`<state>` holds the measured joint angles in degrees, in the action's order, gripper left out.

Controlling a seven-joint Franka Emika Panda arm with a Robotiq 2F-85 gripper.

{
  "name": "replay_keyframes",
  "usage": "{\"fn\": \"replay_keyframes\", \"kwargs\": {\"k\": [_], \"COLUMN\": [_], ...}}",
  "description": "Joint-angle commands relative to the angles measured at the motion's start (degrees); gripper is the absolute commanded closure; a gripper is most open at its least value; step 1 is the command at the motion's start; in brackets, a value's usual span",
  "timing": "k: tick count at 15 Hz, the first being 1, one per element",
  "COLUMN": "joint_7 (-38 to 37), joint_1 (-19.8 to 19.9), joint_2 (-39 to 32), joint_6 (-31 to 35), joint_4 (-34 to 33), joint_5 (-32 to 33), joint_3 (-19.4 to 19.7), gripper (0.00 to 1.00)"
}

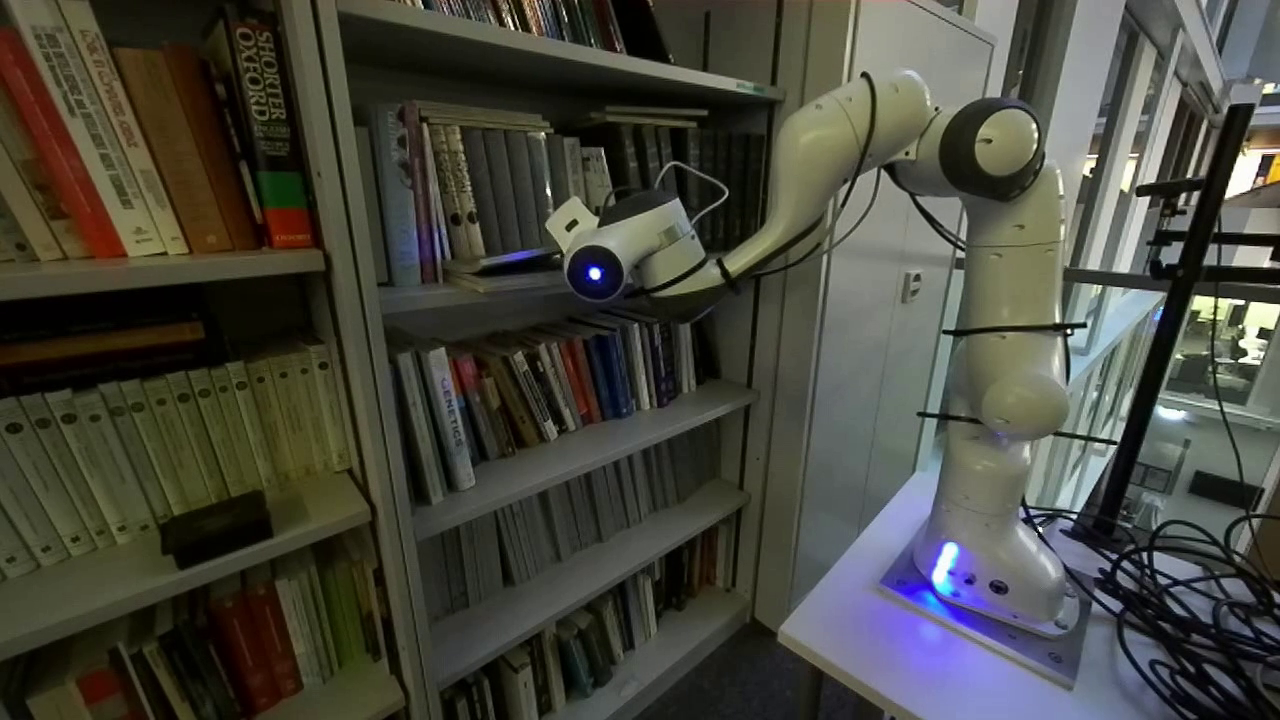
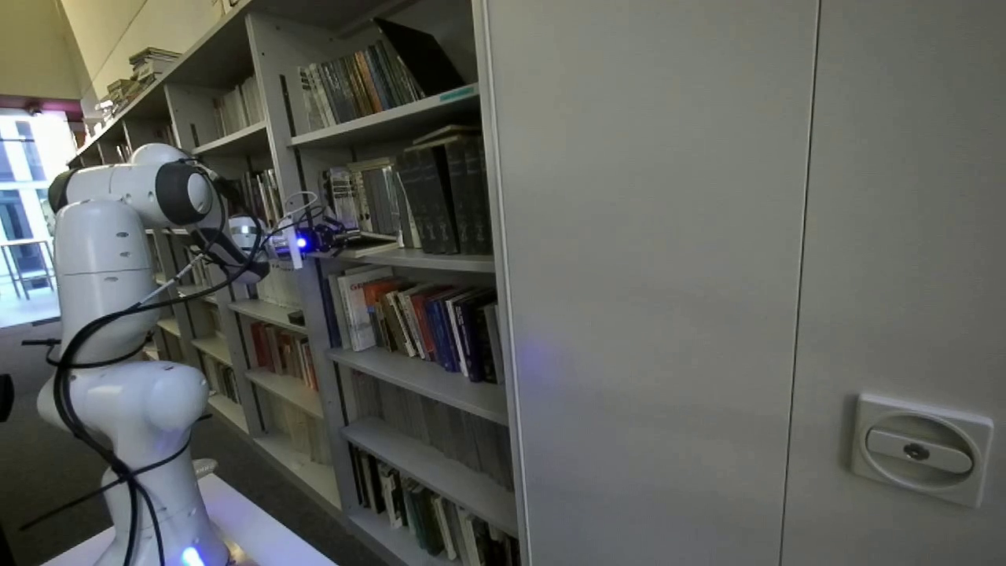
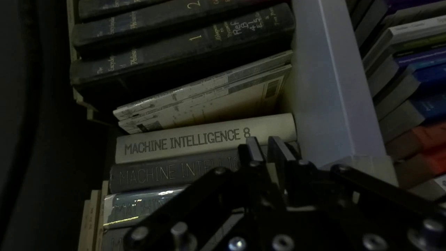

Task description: Remove a book from the top of the upright books and put it on top of the books stacked on the book shelf

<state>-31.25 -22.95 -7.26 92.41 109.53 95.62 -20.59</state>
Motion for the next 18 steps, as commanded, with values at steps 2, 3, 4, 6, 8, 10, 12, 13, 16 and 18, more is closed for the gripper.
{"fn": "replay_keyframes", "kwargs": {"k": [2,3,4,6,8,10,12,13,16,18], "joint_7": [1.65,1.61,1.73,2.12,2.38,3.02,3.87,4.7,6.53,8.26], "joint_1": [-0.05,-0.05,-0.1,-0.15,-0.14,-0.11,-0.05,-0.01,0.42,0.42], "joint_2": [-3.13,-3.77,-4.36,-5.3,-5.85,-5.94,-5.73,-5.64,-4.5,-3.75], "joint_6": [-4.14,-4.78,-5.44,-6.0,-6.14,-6.46,-6.53,-6.41,-2.17,0.32], "joint_4": [-4.49,-5.18,-5.64,-6.63,-7.27,-7.7,-8.07,-8.35,-9.46,-10.43], "joint_5": [1.12,0.58,0.52,0.02,-0.16,-0.35,-0.83,-1.6,-8.65,-13.47], "joint_3": [0.17,0.21,0.25,0.23,0.29,0.4,0.43,0.35,-0.62,-0.96], "gripper": [0.97,0.97,0.97,0.62,0.53,0.38,0.25,0.17,0.0,0.0]}}
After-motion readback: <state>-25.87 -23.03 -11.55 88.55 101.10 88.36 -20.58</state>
